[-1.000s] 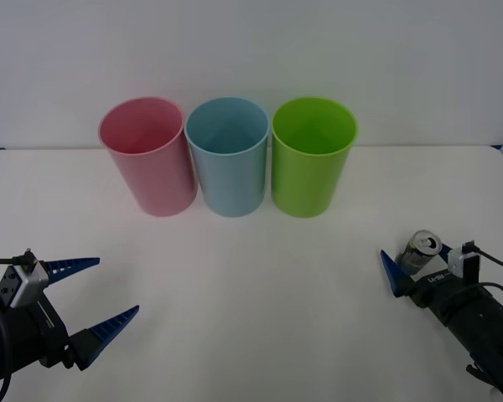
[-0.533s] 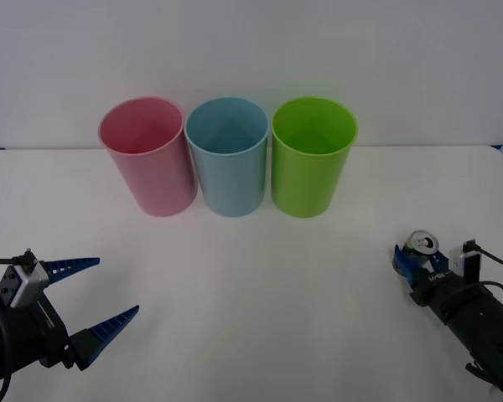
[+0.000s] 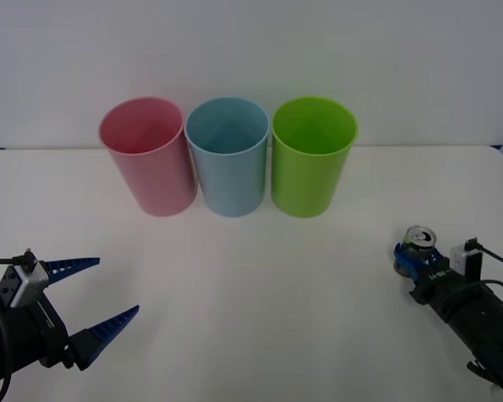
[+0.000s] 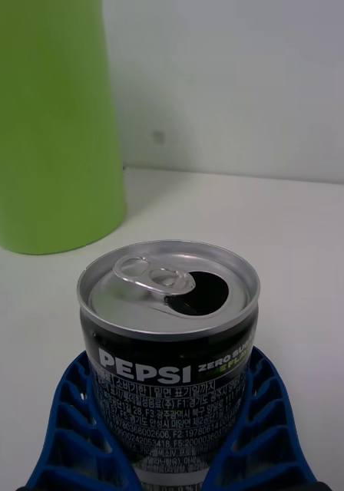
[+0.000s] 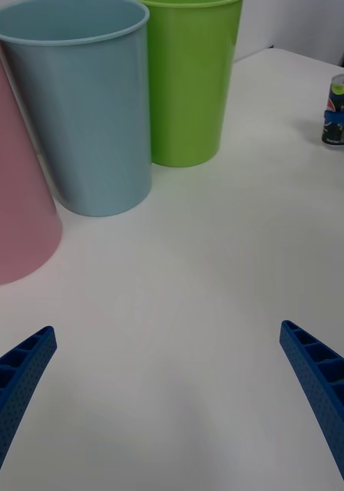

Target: Put cans in the blue bin and PET bottles in the pink bin and trash in the green bin.

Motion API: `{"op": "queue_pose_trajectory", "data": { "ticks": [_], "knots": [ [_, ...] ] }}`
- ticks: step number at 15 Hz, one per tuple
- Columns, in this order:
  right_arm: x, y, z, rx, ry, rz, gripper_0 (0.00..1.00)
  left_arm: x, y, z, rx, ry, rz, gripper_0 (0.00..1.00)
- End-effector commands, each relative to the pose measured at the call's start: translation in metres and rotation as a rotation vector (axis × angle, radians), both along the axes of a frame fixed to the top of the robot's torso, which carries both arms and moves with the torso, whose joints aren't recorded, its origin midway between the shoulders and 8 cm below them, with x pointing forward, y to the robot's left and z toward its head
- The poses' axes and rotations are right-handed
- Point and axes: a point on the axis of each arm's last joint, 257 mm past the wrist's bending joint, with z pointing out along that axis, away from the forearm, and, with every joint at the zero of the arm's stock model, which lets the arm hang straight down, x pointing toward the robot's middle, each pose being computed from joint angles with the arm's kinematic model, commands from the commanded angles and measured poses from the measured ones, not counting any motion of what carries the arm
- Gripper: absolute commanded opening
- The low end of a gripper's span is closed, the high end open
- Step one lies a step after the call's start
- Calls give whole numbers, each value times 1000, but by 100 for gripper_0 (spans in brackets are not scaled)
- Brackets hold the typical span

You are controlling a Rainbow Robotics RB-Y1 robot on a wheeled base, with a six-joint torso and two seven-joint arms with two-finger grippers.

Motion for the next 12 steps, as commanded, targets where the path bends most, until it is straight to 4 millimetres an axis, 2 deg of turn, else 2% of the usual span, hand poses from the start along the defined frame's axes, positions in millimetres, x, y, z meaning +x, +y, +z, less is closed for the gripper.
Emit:
{"op": "queue_pose_trajectory", "data": {
  "ticks": [1,4,9,12],
  "knots": [
    [-8,0,23,6,-43,25,0,0,0,0,0,0,0,100],
    [-34,2,60,31,-93,60,0,0,0,0,0,0,0,100],
    [-96,32,124,35,-155,200,0,0,0,0,0,0,0,100],
    [-121,48,167,-3,-224,253,0,0,0,0,0,0,0,100]
  ]
}}
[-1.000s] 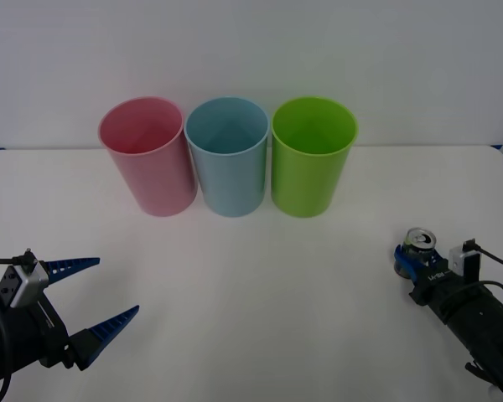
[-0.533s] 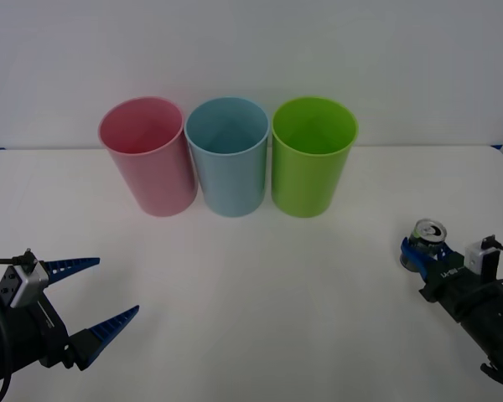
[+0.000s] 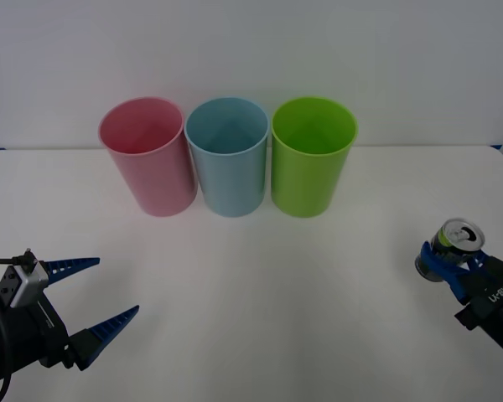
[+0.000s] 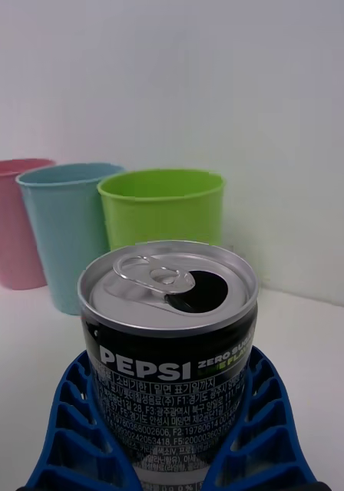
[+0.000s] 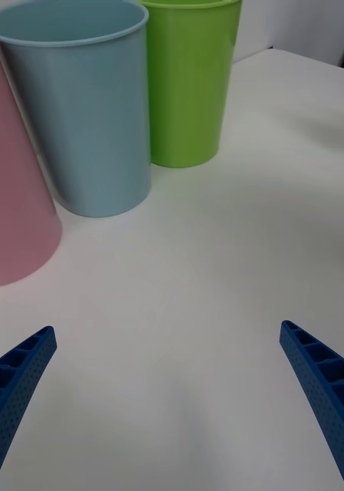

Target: Put cans in the blue bin and PET bottles in the pink bin and trash in the green bin.

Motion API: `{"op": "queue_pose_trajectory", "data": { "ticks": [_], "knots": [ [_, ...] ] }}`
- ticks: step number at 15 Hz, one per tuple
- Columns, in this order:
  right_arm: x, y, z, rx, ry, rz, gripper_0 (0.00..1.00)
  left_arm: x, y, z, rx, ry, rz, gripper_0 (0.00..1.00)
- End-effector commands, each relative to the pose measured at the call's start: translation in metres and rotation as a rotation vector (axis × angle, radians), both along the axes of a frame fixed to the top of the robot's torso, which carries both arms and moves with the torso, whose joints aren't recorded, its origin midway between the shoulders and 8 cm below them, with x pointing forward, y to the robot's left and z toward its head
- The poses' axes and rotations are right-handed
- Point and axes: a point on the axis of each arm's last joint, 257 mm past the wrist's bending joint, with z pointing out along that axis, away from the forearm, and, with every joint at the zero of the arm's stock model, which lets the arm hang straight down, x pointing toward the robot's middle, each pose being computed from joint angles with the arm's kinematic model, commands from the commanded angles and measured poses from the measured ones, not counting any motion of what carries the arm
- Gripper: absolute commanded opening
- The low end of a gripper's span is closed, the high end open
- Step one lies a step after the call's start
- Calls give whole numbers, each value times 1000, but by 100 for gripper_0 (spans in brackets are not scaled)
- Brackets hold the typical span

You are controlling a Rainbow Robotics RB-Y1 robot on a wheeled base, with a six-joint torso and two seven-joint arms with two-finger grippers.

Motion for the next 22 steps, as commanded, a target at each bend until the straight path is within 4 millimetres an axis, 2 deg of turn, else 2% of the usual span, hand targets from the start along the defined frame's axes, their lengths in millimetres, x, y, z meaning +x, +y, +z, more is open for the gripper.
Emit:
{"op": "queue_pose_trajectory", "data": {
  "ticks": [1,3,5,9,12,18,22],
  "knots": [
    [-17,19,43,-25,-77,46,0,0,0,0,0,0,0,100],
    [-16,36,74,-25,-142,86,0,0,0,0,0,0,0,100],
    [-9,51,96,-10,-163,125,0,0,0,0,0,0,0,100],
    [17,87,148,10,-206,170,0,0,0,0,0,0,0,100],
    [44,119,174,36,-201,198,0,0,0,0,0,0,0,100],
    [109,188,194,75,-157,255,0,0,0,0,0,0,0,100],
    [159,233,198,73,-129,241,0,0,0,0,0,0,0,100]
  ]
}}
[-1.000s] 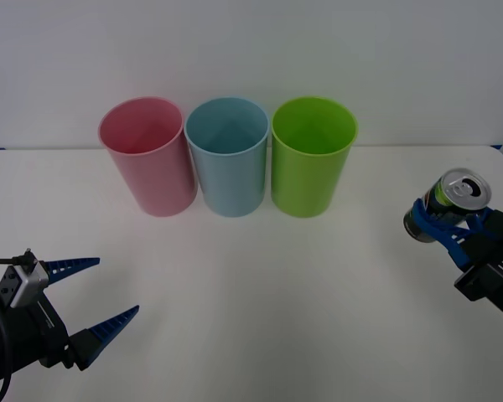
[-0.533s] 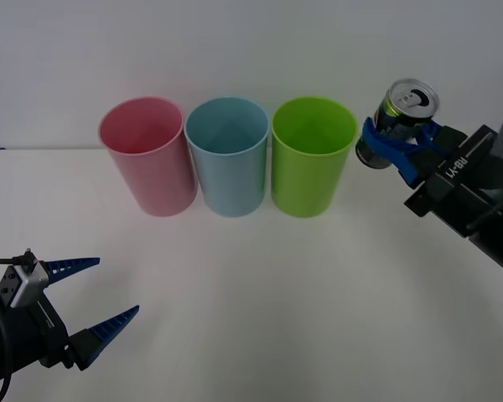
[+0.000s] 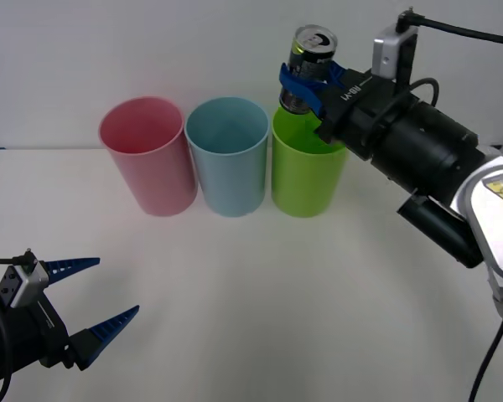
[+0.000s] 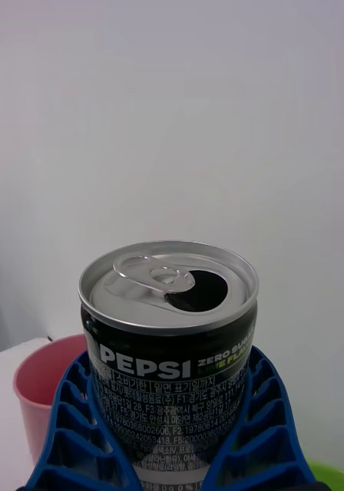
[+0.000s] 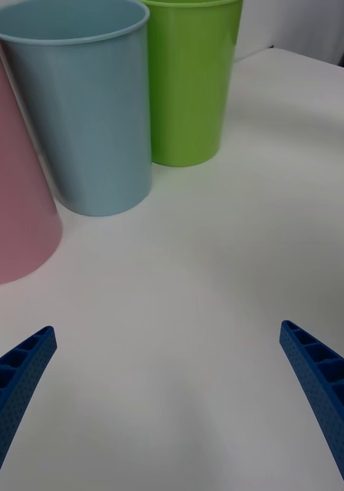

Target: Put cans in the blue bin and PET bottles in the pink bin and trash in the green bin.

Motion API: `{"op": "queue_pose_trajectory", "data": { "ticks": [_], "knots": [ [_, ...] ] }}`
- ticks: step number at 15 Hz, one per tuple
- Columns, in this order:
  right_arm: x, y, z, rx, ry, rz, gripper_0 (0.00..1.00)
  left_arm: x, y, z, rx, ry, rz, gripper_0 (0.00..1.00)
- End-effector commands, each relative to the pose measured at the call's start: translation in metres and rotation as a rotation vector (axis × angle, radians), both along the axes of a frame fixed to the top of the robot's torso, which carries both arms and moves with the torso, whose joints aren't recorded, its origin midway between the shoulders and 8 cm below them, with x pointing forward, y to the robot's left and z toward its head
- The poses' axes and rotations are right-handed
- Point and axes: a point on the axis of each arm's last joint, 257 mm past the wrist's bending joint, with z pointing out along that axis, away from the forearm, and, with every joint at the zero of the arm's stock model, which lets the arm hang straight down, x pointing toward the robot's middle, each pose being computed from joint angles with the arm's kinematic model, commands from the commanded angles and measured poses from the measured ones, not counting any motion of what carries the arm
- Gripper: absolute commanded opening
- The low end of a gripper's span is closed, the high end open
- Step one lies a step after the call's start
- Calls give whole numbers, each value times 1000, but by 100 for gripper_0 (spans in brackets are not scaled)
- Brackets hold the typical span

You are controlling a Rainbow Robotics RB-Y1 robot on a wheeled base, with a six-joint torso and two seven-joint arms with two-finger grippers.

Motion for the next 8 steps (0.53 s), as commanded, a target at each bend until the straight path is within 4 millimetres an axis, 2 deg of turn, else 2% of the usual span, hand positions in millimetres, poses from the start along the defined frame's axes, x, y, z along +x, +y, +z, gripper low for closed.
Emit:
{"op": "queue_pose_trajectory", "data": {
  "ticks": [1,3,8],
  "knots": [
    [28,28,1,-12,18,-12,0,0,0,0,0,0,0,100],
    [46,54,-2,-27,44,-12,0,0,0,0,0,0,0,100],
    [87,96,-20,-109,85,-42,0,0,0,0,0,0,0,100]
  ]
}}
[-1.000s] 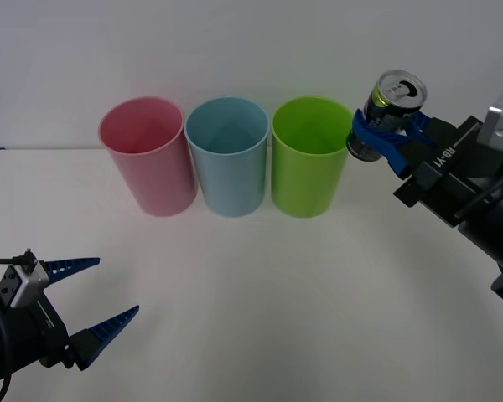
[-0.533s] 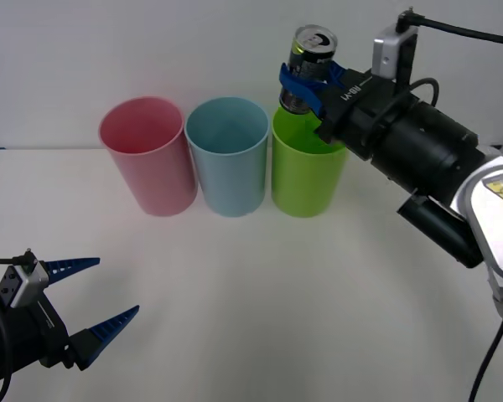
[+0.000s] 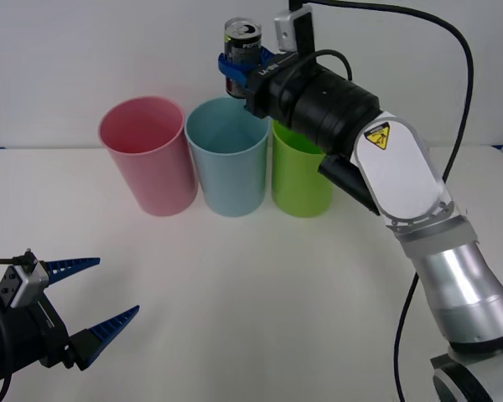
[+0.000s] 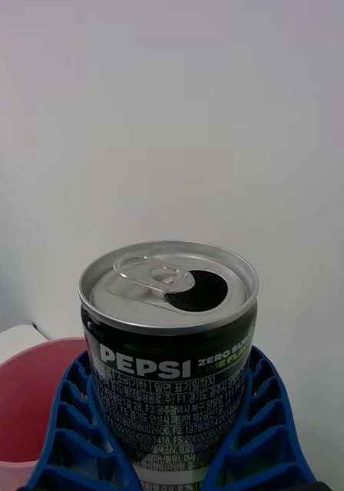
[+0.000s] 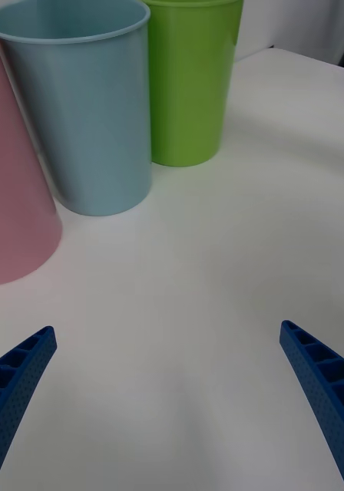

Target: Put cans in the blue bin and PET bottles in the pink bin and trash in the green bin.

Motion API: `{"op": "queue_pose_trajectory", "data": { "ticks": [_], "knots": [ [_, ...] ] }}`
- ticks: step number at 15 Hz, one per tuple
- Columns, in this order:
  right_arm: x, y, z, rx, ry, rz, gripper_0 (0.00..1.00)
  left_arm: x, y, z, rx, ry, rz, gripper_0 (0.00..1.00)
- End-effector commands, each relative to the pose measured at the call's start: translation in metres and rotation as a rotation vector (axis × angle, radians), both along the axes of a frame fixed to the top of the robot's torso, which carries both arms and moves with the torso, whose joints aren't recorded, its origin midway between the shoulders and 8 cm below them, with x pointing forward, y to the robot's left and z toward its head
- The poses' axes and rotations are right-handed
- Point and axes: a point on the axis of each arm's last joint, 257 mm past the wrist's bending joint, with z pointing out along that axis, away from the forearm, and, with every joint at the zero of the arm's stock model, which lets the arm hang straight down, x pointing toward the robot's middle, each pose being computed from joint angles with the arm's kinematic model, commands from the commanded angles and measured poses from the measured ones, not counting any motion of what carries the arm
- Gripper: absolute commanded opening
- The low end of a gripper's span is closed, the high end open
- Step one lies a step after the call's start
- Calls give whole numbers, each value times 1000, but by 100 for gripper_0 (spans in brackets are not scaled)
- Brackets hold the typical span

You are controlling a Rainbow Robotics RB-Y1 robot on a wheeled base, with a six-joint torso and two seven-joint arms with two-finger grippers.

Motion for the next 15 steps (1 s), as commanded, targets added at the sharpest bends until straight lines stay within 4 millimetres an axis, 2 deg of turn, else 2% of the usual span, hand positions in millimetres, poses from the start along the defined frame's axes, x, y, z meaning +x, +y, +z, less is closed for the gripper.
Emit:
{"op": "queue_pose_trajectory", "data": {
  "ticks": [1,3,5,11,15],
  "knots": [
    [22,16,-16,-66,27,-20,0,0,0,0,0,0,0,100],
    [30,24,-31,-102,54,-20,0,0,0,0,0,0,0,100],
    [37,22,-49,-143,75,-35,0,0,0,0,0,0,0,100],
    [37,26,-75,-199,113,-35,0,0,0,0,0,0,0,100],
    [38,27,-86,-206,137,-35,0,0,0,0,0,0,0,100]
  ]
}}
